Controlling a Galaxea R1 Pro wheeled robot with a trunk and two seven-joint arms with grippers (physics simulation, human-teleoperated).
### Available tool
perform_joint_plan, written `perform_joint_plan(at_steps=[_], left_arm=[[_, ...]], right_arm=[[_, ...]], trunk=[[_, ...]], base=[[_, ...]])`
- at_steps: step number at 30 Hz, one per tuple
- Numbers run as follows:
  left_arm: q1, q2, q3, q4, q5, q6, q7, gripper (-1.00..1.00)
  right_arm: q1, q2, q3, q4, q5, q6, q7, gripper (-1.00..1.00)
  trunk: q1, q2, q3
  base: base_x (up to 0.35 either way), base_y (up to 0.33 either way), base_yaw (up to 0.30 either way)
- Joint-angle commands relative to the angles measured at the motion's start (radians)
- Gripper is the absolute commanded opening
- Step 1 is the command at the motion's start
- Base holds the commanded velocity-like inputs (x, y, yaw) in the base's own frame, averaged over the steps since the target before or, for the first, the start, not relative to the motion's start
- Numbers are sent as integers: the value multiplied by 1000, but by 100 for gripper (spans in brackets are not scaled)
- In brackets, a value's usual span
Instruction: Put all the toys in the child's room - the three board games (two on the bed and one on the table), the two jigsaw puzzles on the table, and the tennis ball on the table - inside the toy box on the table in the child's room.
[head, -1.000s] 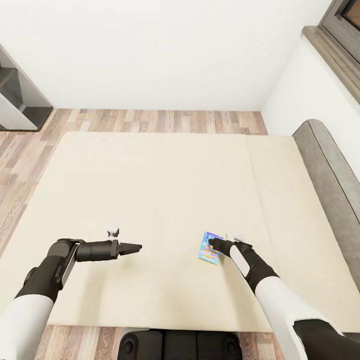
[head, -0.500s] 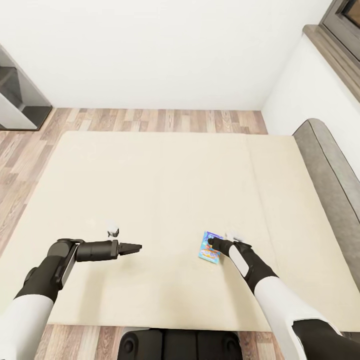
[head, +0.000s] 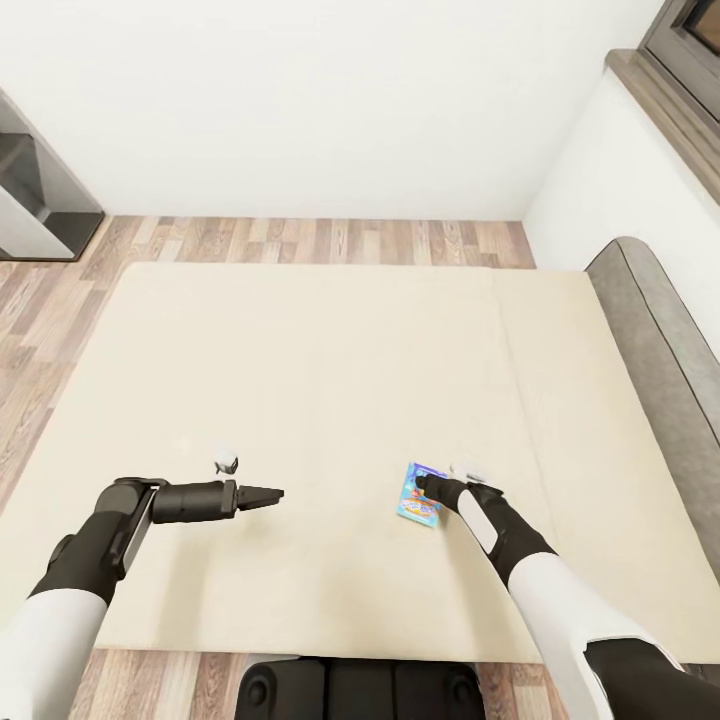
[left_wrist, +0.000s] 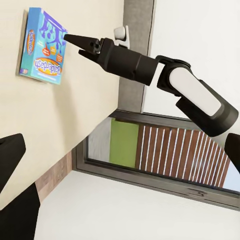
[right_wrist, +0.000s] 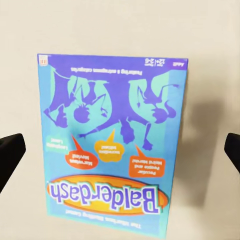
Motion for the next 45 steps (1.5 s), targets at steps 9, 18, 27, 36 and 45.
perform_joint_plan(at_steps=[9, 18, 27, 36, 45], left_arm=[[0, -3, 2, 0, -5, 10, 13, 100], [0, -3, 4, 0, -3, 9, 35, 100], [0, -3, 4, 0, -3, 9, 38, 100], [0, -2, 4, 0, -3, 9, 36, 100], [0, 3, 9, 0, 7, 11, 22, 100]], right_arm=[[-6, -7, -4, -58, -20, 21, -2, 100], [-82, -10, -7, -93, -24, 143, -7, 100], [-98, -9, -8, -102, -25, 161, -1, 100], [-98, -3, -8, -102, -24, 157, 1, 100], [-97, -10, -8, -94, -25, 142, 1, 100]], trunk=[[1, -2, -1], [1, -2, -1], [1, -2, -1], [1, -2, -2], [1, -2, -13]], base=[[0, 0, 0], [0, 0, 0], [0, 0, 0], [0, 0, 0], [0, 0, 0]])
